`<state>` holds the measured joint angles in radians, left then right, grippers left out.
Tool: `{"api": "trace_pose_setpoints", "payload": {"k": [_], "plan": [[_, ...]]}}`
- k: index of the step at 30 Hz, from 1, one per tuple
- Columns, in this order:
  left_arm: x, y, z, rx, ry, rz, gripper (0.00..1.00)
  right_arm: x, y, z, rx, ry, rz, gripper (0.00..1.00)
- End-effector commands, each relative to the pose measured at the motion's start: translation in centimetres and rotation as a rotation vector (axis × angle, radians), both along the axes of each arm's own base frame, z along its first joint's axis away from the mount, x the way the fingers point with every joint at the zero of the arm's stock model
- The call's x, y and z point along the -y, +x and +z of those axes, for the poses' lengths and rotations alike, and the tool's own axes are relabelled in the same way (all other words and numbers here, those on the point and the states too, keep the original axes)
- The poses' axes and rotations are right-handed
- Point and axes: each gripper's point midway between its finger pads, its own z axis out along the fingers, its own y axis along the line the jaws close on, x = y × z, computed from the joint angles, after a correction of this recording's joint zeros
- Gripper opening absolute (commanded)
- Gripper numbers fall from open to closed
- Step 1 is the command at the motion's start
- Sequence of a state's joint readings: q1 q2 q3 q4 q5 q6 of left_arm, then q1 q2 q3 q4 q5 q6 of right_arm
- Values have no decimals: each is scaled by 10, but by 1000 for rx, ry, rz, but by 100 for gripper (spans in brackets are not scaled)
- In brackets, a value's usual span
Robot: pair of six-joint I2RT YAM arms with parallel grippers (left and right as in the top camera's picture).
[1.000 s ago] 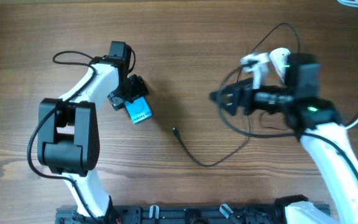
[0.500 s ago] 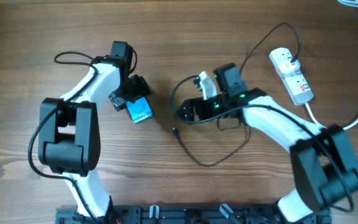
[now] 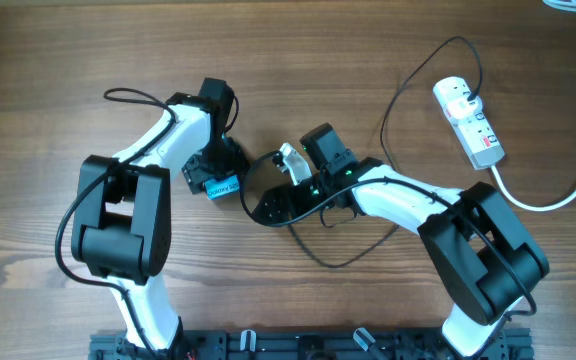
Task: Plug charger to phone and switch on socket
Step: 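Move the right gripper toward the phone held by the left gripper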
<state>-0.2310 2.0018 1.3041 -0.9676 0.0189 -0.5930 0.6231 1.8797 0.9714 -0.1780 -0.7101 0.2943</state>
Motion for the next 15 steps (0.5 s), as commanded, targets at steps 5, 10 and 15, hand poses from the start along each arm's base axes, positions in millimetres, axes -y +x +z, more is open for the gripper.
{"api": "trace_pose_setpoints", "payload": {"k": [5, 10, 15], "plan": [[-11, -36, -13, -153, 54, 18, 91, -2, 1, -3, 2, -11, 4, 100], [-9, -17, -17, -71, 46, 13, 100, 1, 4, -6, 11, -39, -11, 100], [-20, 11, -19, 51, 122, 6, 100, 1, 4, -7, 13, -42, -13, 100]]}}
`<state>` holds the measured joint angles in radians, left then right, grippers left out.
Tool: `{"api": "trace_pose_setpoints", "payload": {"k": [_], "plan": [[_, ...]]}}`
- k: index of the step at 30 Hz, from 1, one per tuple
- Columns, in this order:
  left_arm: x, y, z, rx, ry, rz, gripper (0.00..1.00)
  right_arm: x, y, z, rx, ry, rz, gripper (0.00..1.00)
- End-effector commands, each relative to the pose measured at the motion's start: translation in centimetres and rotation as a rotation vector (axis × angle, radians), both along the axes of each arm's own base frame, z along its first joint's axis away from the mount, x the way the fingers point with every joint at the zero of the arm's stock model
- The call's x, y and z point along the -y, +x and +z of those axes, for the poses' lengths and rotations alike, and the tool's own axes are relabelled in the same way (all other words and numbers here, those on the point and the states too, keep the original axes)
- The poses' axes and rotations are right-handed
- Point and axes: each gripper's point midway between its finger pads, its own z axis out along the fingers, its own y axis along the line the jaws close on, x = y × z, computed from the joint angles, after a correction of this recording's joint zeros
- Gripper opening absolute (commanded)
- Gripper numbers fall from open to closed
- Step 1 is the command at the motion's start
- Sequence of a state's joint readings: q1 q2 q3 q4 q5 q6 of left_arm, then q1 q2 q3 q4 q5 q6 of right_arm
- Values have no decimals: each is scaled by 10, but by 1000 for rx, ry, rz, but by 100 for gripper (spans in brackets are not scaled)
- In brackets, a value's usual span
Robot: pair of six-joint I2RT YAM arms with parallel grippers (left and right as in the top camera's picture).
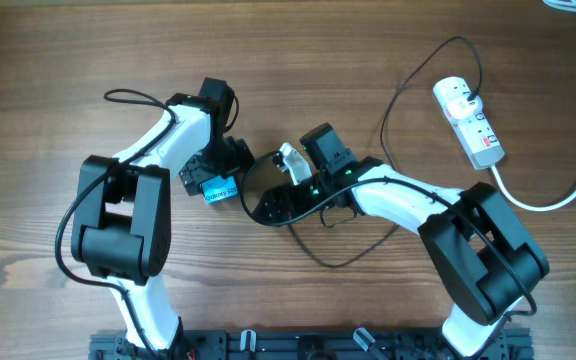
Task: Plug charger to phone and switch on socket
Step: 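Move the right gripper toward the phone held by the left gripper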
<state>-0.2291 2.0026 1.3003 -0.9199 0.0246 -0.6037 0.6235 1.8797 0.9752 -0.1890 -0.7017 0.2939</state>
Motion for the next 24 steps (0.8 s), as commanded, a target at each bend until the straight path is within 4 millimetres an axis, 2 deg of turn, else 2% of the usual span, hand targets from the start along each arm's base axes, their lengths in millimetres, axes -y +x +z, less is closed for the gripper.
{"api": "trace_pose_setpoints", "payload": {"k": [1, 4, 8, 11, 15, 17, 19, 24], "plan": [[-27, 6, -17, 31, 162, -5, 100, 1, 5, -7, 18, -37, -13, 100], [-34, 14, -16, 64, 204, -5, 100, 2, 6, -7, 21, -42, -16, 100], [-33, 17, -16, 80, 200, 2, 95, 2, 6, -7, 22, -42, -16, 100], [-29, 20, -17, 87, 181, 3, 85, 2, 6, -7, 22, -42, -16, 100], [-16, 12, -19, 51, 105, 4, 73, -2, 11, -4, 48, -19, -15, 100], [-13, 11, -19, 47, 83, 5, 70, -9, 15, 5, 59, 15, -6, 100], [-3, 11, -19, 41, 28, -32, 65, -19, 24, 22, 64, 51, -14, 100], [30, 5, -16, 21, -174, -163, 65, -24, 35, 29, 105, 67, -28, 100]]}}
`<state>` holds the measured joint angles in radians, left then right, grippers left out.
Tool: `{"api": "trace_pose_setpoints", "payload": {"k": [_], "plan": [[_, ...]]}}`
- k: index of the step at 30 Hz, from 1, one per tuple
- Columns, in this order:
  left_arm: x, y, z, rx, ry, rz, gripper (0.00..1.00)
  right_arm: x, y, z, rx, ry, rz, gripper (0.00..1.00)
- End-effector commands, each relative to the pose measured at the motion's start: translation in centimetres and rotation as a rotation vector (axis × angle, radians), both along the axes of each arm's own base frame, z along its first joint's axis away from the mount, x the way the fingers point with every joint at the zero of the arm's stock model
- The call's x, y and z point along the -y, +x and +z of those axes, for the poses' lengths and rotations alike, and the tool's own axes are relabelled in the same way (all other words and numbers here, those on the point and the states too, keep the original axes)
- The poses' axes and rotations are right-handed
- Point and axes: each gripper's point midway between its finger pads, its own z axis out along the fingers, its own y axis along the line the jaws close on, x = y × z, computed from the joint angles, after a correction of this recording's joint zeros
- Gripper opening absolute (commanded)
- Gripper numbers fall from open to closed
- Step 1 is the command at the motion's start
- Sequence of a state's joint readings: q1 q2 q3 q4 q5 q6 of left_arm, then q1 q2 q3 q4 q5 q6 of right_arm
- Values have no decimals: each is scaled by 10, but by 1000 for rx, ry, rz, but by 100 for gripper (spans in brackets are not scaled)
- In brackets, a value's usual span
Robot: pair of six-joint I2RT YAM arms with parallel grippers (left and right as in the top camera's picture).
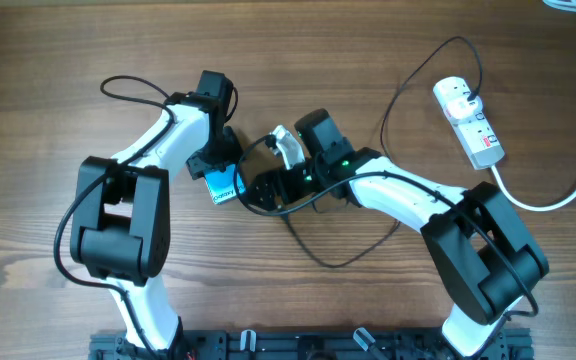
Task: Plug charger to phone and switch on socket
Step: 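Move the right gripper toward the phone held by the left gripper, then grasp the phone's side edge with the right gripper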
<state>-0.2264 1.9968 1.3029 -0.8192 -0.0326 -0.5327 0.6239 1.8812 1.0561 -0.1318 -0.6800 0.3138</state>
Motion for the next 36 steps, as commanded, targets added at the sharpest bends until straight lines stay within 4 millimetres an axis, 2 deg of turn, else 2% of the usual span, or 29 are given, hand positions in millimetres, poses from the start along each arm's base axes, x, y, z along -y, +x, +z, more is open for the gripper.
{"api": "trace_pose_setpoints", "payload": {"k": [1, 7, 12, 15, 17, 21, 24, 29, 32, 36], "plan": [[39, -24, -18, -112, -222, -123, 65, -4, 4, 0, 4, 1, -7, 100], [58, -39, -12, -159, -346, -216, 68, -5, 4, -2, 4, 2, -4, 100], [61, -47, -9, -187, -373, -240, 68, -8, 3, -40, -98, -21, -42, 100], [63, -50, -8, -197, -394, -259, 69, -16, -2, -50, -171, 31, -34, 99], [63, -50, -8, -196, -394, -259, 69, -18, -3, -50, -203, 34, -53, 92], [64, -49, -8, -191, -394, -260, 71, -20, -10, -49, -259, 35, -61, 69], [64, -49, -8, -190, -394, -260, 71, -25, -17, -49, -268, 33, -49, 62], [64, -48, -8, -187, -394, -261, 72, -33, -7, -41, -207, 80, -43, 50], [64, -48, -8, -187, -394, -261, 74, -34, -5, -39, -194, 90, -42, 39], [64, -48, -8, -187, -394, -261, 85, -34, -6, -39, -198, 88, -42, 27]]}}
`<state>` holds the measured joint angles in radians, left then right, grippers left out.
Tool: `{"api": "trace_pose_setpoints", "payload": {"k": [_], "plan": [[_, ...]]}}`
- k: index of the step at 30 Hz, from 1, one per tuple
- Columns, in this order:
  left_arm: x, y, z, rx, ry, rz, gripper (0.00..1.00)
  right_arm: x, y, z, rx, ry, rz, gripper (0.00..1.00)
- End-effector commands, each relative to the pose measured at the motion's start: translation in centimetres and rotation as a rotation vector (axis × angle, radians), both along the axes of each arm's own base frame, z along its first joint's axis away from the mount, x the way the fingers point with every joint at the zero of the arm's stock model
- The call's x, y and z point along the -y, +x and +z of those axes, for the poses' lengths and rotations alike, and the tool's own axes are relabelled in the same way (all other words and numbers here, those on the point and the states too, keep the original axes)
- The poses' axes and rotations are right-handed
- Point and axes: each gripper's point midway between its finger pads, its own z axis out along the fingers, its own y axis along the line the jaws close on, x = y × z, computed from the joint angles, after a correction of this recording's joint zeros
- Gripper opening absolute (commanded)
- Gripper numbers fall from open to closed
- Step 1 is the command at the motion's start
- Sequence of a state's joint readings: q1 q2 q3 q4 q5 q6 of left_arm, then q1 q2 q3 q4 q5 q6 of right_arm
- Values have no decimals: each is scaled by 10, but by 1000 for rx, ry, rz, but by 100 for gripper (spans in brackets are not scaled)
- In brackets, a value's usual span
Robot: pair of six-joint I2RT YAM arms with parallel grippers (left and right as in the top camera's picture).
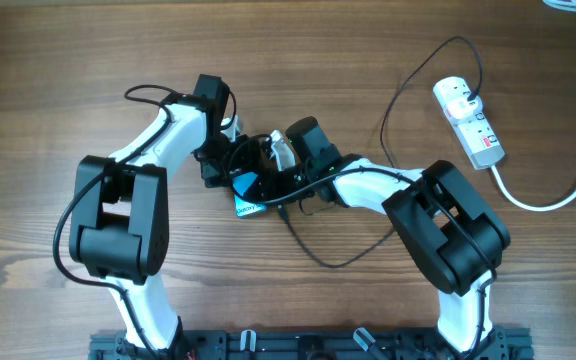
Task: Plug charger to phone and switch on socket
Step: 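Grasp the phone's side edge with the right gripper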
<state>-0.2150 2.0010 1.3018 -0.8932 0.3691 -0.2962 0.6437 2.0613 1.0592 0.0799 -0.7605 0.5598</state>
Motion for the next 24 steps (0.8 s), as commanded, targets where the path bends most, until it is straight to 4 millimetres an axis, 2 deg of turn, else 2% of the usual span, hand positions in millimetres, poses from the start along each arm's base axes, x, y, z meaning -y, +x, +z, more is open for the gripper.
{"api": "trace_pose_setpoints", "payload": {"k": [1, 3, 4, 9, 14, 21, 24], "plan": [[6, -16, -17, -58, -12, -41, 91, -10, -5, 3, 10, 27, 37, 23], [6, -16, -17, -58, -12, -41, 100, -10, -5, 3, 10, 27, 37, 22], [6, -16, -17, -58, -12, -41, 100, -10, -5, 3, 10, 27, 37, 21], [5, -14, -18, -48, -5, -41, 100, -10, -5, 3, 11, 26, 37, 16], [3, -14, -19, -47, 5, -41, 100, -10, -5, 3, 15, 27, 38, 16], [3, -14, -19, -47, 5, -41, 100, -10, -5, 2, 16, 24, 36, 6], [3, -13, -19, -46, 6, -42, 100, -10, -4, 2, 17, 25, 36, 5]]}}
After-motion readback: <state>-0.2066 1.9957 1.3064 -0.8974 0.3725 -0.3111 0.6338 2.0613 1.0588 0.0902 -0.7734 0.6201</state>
